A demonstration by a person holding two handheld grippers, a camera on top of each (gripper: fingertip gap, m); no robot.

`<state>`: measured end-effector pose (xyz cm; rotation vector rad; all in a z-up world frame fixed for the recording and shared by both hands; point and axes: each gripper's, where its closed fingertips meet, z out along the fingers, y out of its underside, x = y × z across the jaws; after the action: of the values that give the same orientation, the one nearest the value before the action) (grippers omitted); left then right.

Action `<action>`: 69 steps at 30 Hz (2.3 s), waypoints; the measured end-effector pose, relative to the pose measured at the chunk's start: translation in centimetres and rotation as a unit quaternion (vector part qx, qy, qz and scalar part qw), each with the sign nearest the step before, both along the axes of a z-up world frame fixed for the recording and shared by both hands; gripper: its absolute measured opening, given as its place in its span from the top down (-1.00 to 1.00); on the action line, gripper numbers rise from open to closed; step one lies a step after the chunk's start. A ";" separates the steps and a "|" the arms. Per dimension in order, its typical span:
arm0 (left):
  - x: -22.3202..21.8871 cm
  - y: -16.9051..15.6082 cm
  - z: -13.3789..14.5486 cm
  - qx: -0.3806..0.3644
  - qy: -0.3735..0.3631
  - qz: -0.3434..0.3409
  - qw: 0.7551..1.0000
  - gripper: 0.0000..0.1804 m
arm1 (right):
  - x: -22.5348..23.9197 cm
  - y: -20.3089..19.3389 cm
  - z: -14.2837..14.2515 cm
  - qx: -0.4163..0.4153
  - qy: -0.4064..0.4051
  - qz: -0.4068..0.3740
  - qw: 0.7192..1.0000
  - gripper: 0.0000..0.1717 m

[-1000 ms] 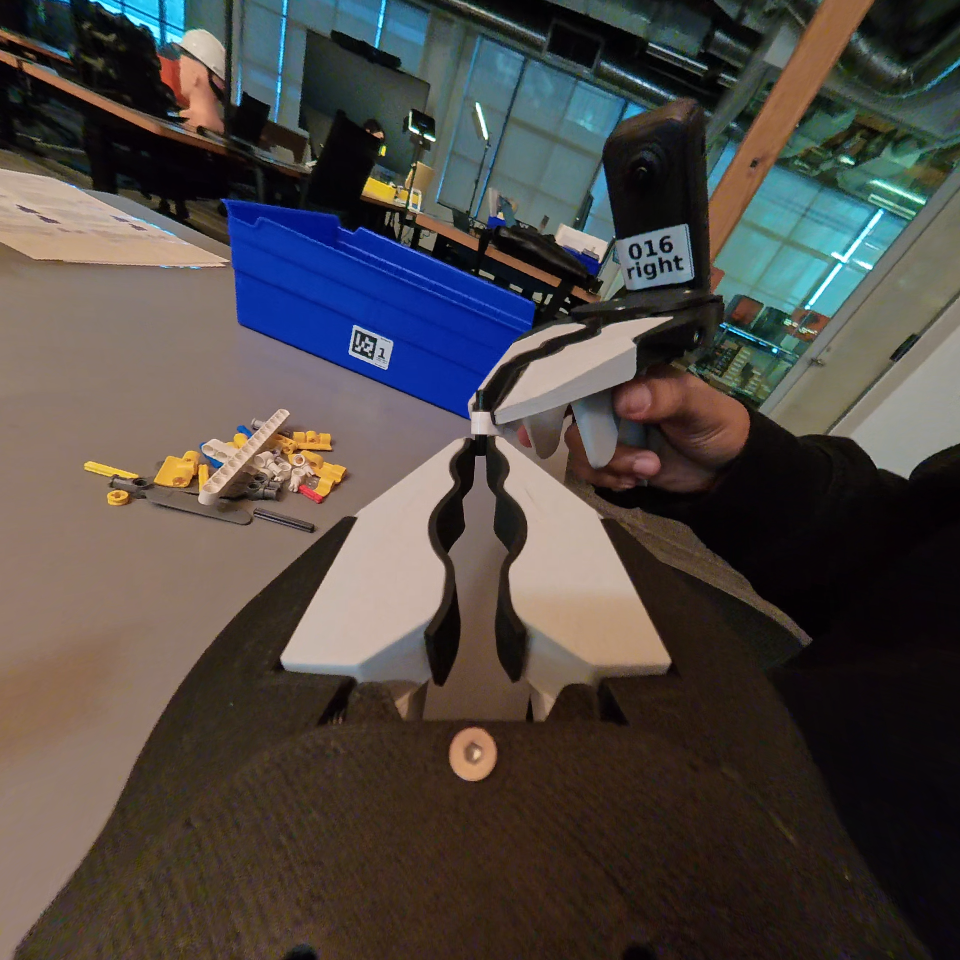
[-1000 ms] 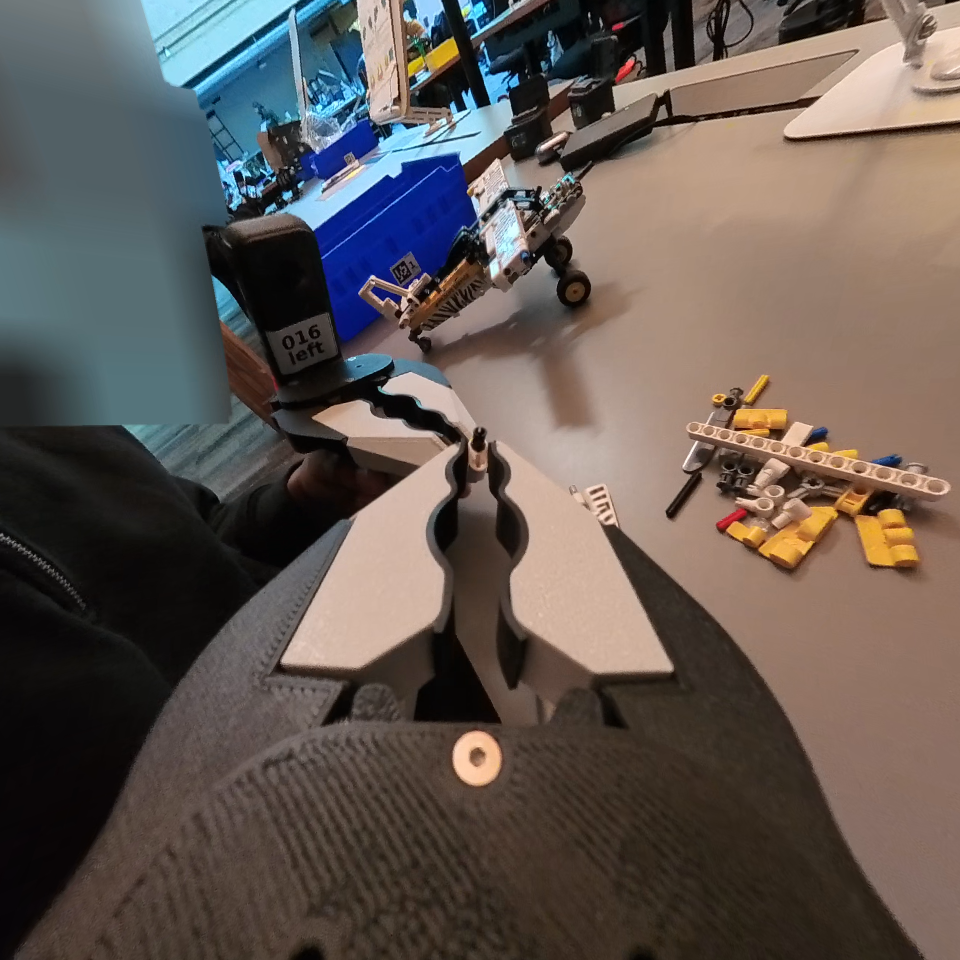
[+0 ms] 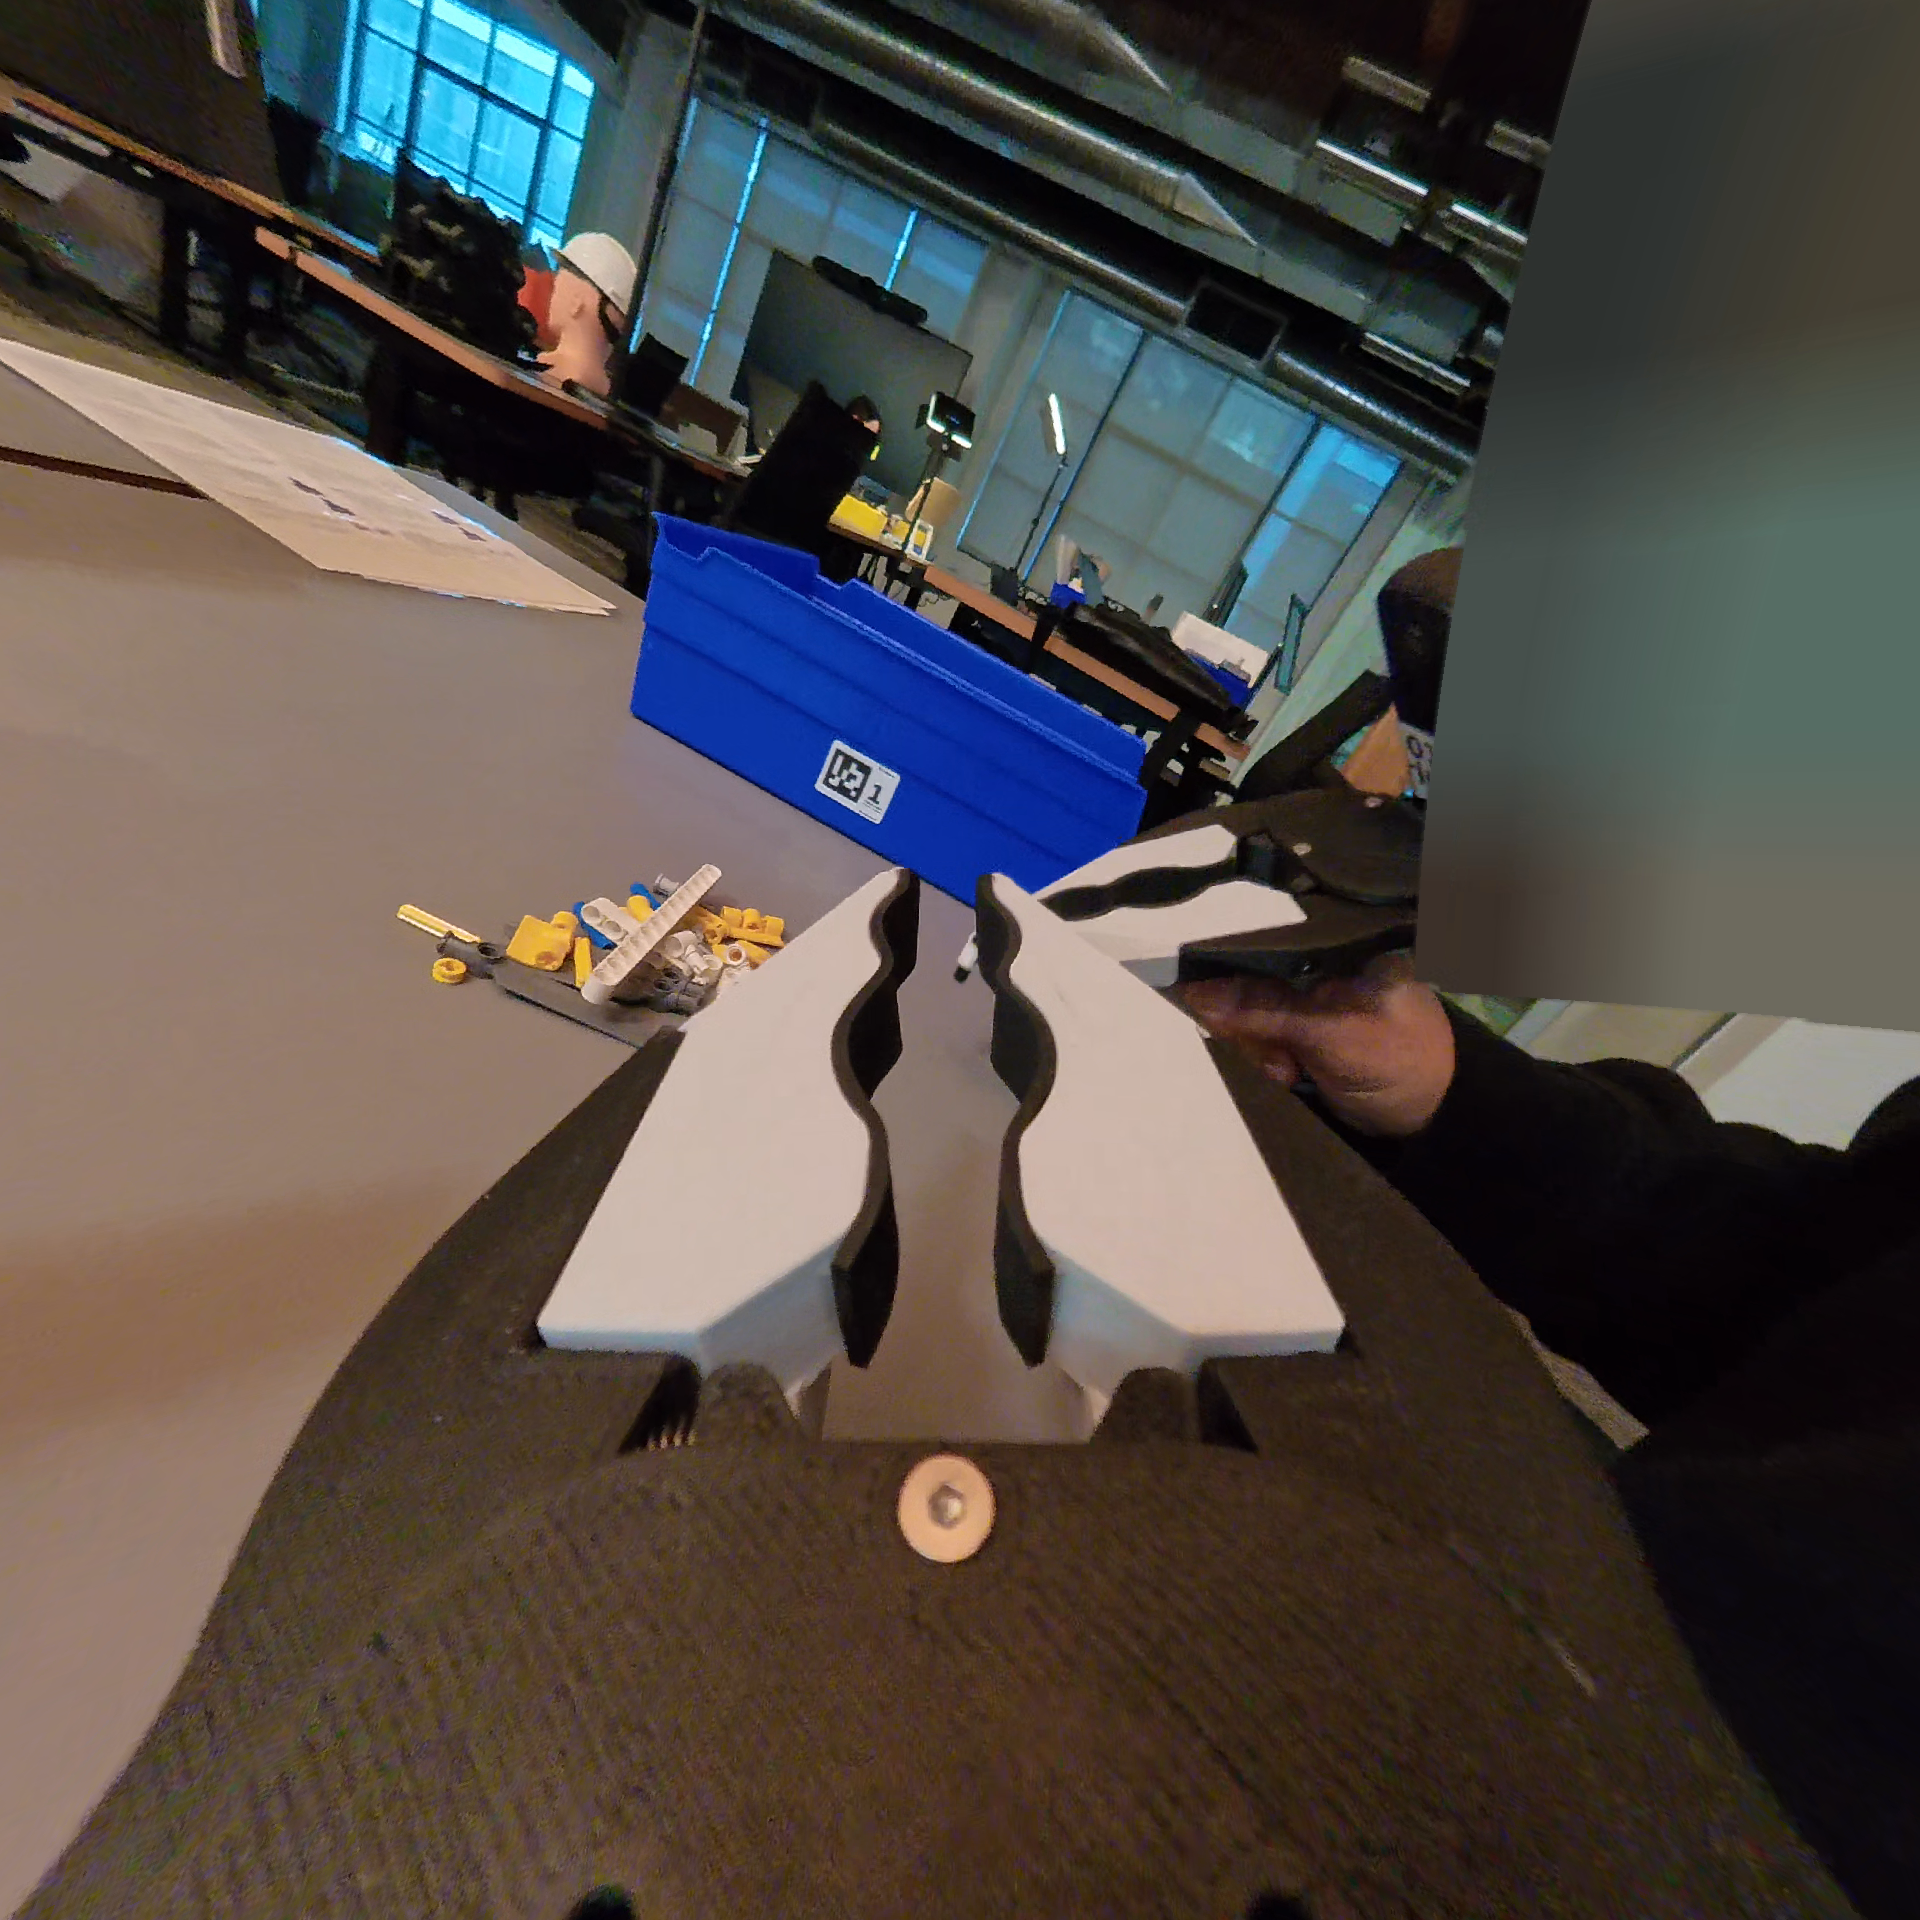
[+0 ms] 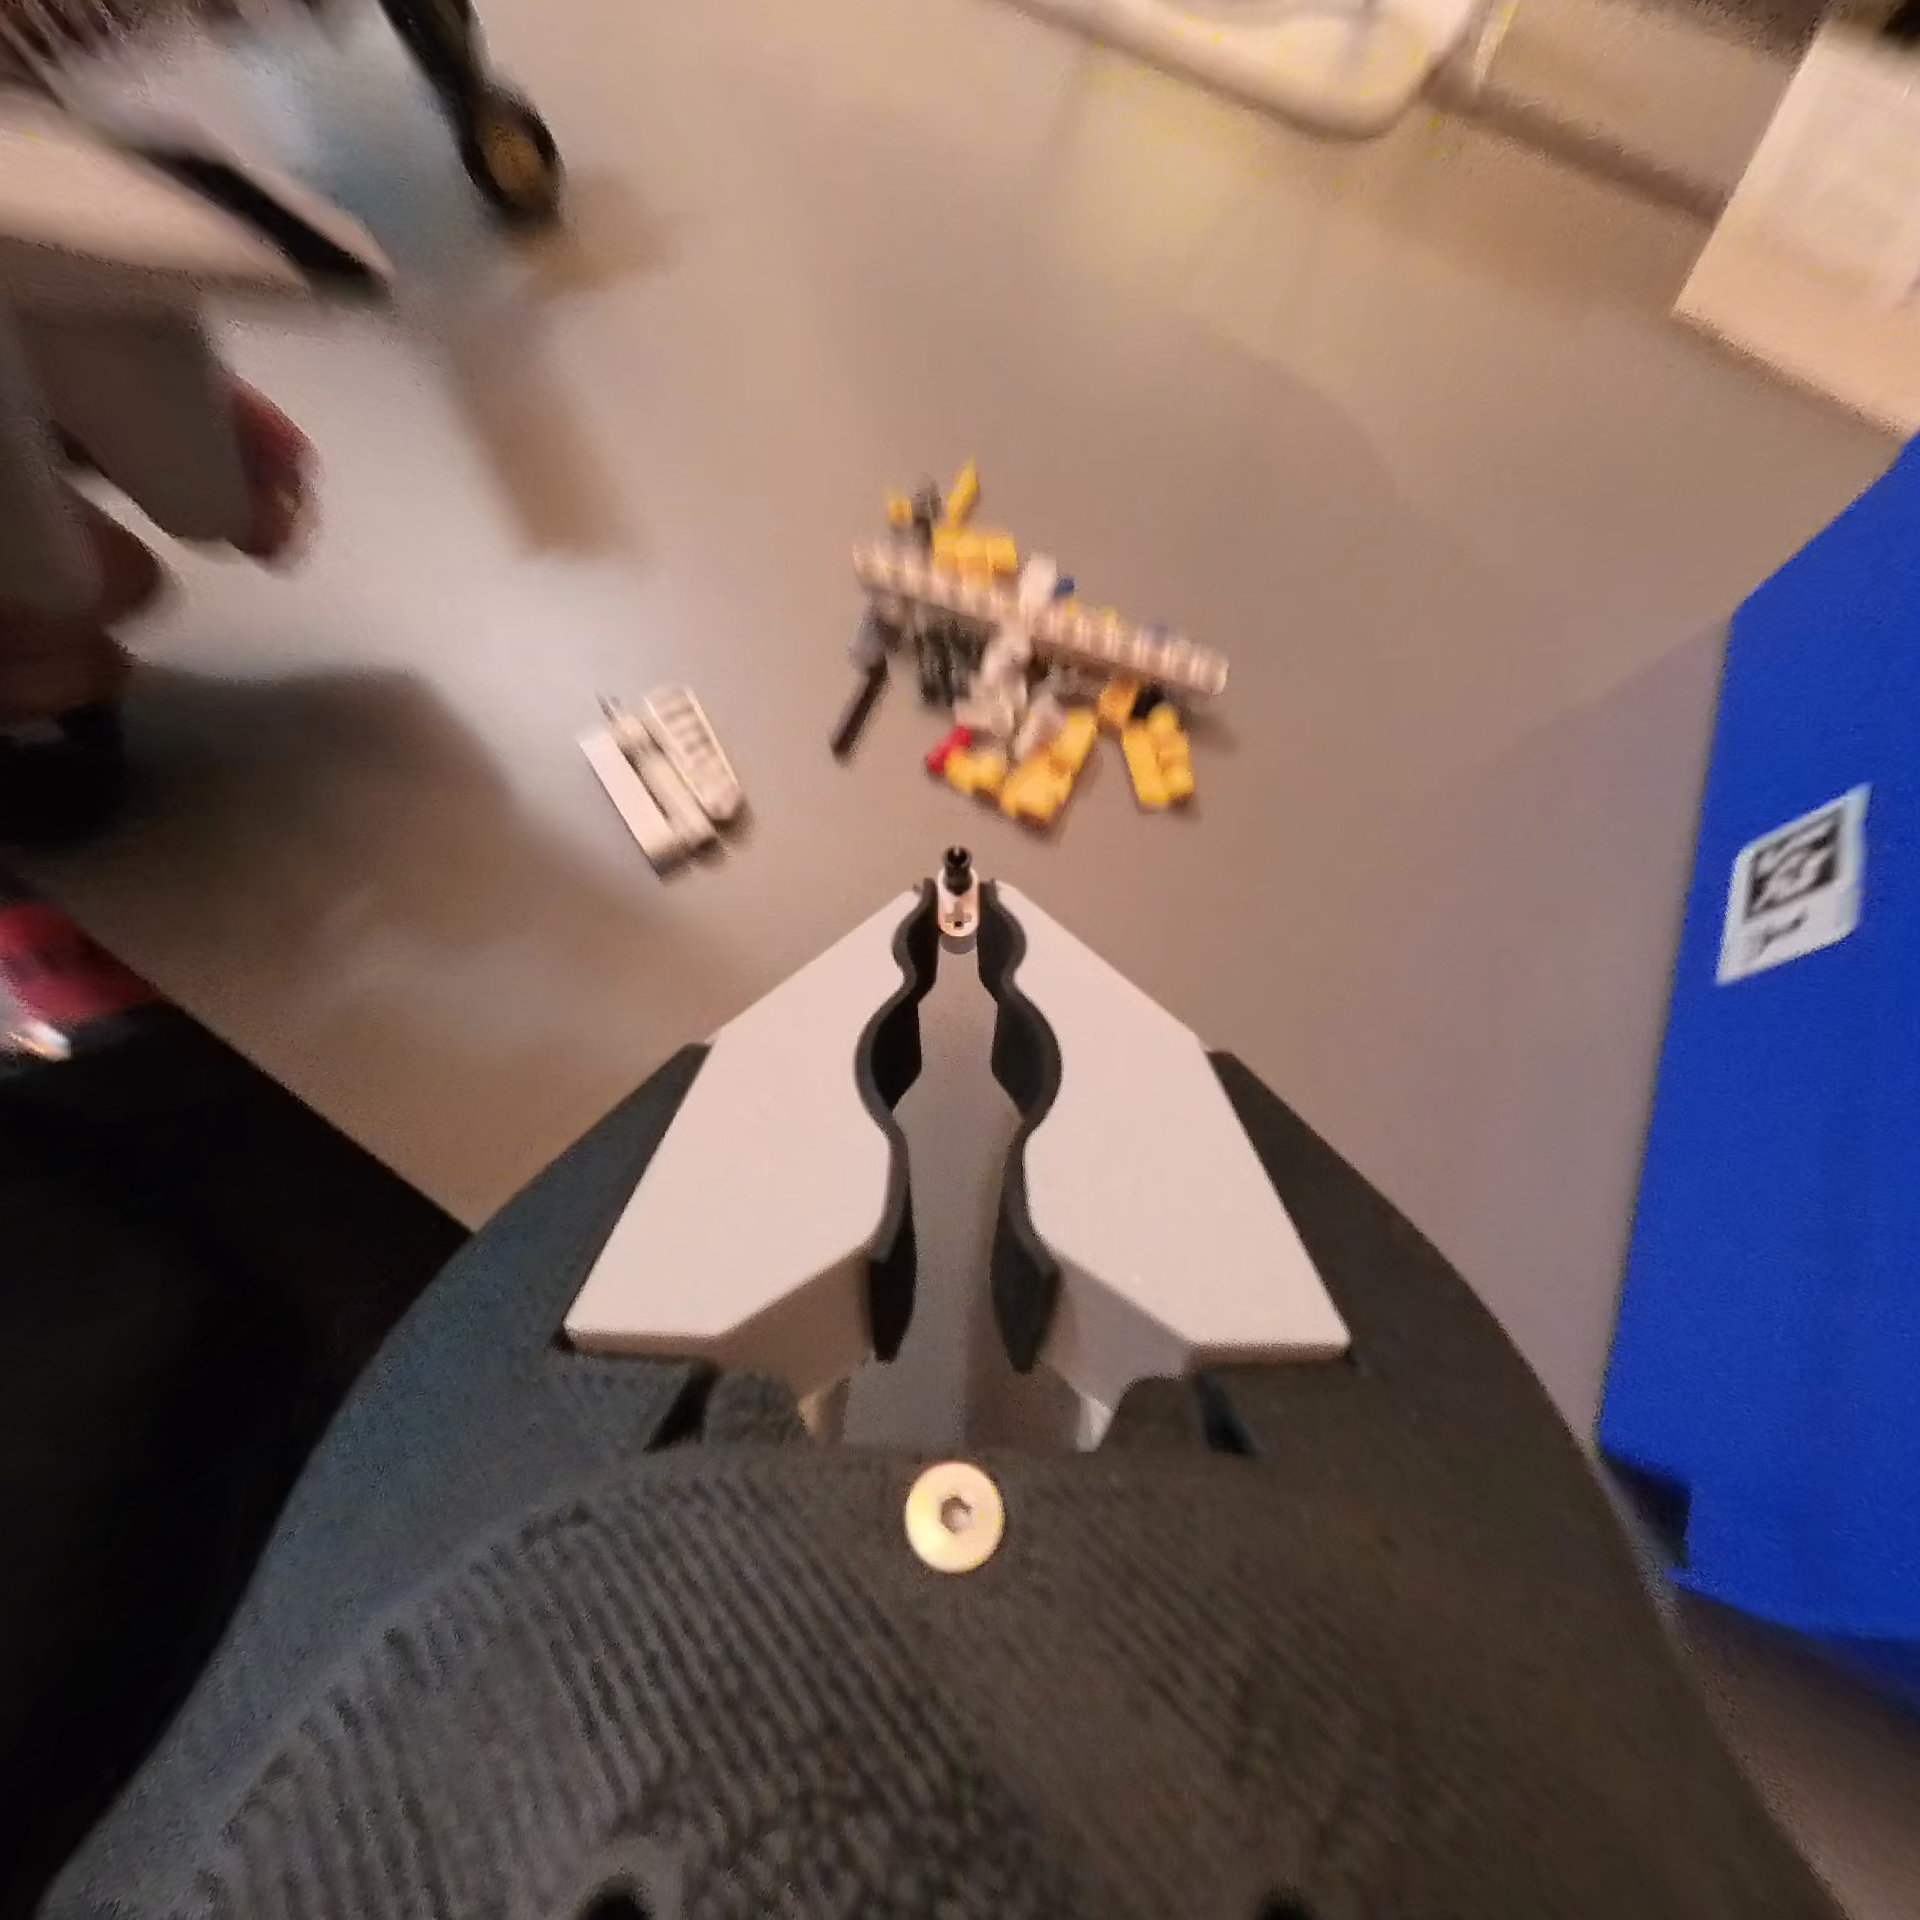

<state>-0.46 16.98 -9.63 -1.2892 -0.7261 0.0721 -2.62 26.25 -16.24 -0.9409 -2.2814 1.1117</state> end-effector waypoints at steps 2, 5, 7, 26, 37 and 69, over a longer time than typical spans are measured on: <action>0.1 0.1 0.0 0.005 -0.004 -0.007 1.000 0.92 | 0.3 0.6 -3.8 0.044 -0.052 -0.008 0.998 0.94; 0.1 0.1 0.0 0.008 -0.006 -0.010 1.000 0.92 | 0.3 0.7 -3.6 0.031 -0.086 -0.010 0.996 0.94; 0.1 0.1 0.0 0.011 -0.008 -0.011 1.000 0.92 | 0.4 0.5 -2.8 0.028 -0.074 -0.005 0.997 0.94; 0.0 0.1 -0.2 0.044 -0.044 -0.045 0.997 0.92 | 3.0 3.2 -3.2 0.311 -0.251 0.151 0.904 0.95; 0.1 -0.9 0.6 0.123 -0.063 -0.088 0.987 0.93 | 3.0 4.6 -1.8 0.391 -0.271 0.162 0.864 0.94; 0.2 -0.8 0.5 0.121 -0.068 -0.094 0.986 0.93 | 4.5 5.9 -3.9 0.579 -0.345 0.218 0.706 0.94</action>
<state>-0.30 16.22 -9.15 -1.1296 -0.7022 -0.2526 1.84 32.18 -20.13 -0.2365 -3.0655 -0.8396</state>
